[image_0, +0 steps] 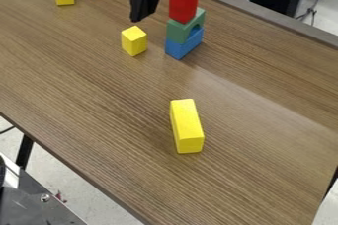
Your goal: Put the yellow cube on the red block
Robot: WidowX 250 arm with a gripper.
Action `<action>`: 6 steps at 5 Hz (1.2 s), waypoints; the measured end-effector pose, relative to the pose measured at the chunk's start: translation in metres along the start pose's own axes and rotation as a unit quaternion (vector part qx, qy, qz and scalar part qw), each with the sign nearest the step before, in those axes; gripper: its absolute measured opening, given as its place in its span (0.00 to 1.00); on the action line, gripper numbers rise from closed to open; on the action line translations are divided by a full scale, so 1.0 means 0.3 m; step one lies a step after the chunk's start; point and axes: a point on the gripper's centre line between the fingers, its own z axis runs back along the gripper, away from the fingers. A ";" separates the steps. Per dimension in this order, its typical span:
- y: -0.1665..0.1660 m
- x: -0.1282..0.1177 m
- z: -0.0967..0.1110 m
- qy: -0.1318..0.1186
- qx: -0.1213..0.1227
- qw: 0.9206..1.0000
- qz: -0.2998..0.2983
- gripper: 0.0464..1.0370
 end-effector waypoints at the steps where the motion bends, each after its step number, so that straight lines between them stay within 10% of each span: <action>1: -0.006 -0.005 -0.020 0.011 -0.006 1.000 -0.001 0.96; 2: 0.122 0.016 -0.152 0.029 -0.059 0.998 -0.022 0.96; 4: 0.320 0.072 -0.239 0.035 0.026 0.985 0.169 0.96; 6: 0.490 0.154 -0.311 0.014 0.037 0.956 0.291 0.96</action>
